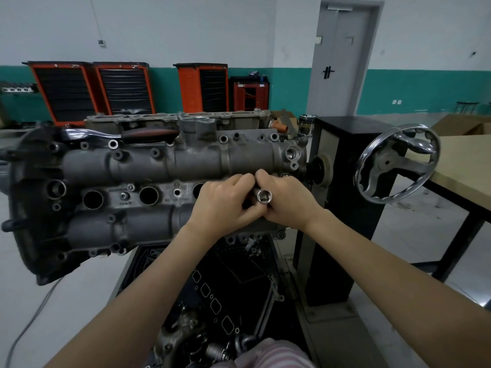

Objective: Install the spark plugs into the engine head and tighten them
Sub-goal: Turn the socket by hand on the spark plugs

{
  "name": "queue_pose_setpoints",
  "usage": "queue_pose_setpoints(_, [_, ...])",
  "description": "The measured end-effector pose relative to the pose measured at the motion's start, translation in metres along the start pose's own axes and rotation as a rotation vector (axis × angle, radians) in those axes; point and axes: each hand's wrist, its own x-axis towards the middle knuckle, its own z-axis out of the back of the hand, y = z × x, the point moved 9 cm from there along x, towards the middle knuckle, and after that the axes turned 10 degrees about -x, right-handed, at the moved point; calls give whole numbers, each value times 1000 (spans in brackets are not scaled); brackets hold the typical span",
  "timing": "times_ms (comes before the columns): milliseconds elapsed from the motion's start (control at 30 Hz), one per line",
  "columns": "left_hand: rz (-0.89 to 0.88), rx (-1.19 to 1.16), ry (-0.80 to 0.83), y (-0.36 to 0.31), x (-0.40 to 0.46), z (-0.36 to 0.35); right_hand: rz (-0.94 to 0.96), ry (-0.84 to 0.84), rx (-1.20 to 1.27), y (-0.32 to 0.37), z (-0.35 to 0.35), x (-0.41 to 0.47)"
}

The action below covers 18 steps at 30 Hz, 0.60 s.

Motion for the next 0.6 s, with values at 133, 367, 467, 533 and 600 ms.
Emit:
queue_pose_setpoints(133, [-40, -1, 4, -2, -1, 0, -2, -22, 6, -1, 2, -1])
queue_pose_setpoints(367, [-17, -81, -9, -5, 1, 5, 31, -19, 14, 0, 0, 0])
queue_pose_setpoints(467, [-2, -49, -8, -2, 0, 3, 27, -15, 7, 1, 1, 0])
queue_pose_setpoints(533, [-2, -11, -10, 0, 0, 2, 21, -30, -11, 0, 4, -1])
queue_pose_setpoints(600, [-14, 6, -12, 0, 0, 1, 10, -45, 0, 0, 5, -1])
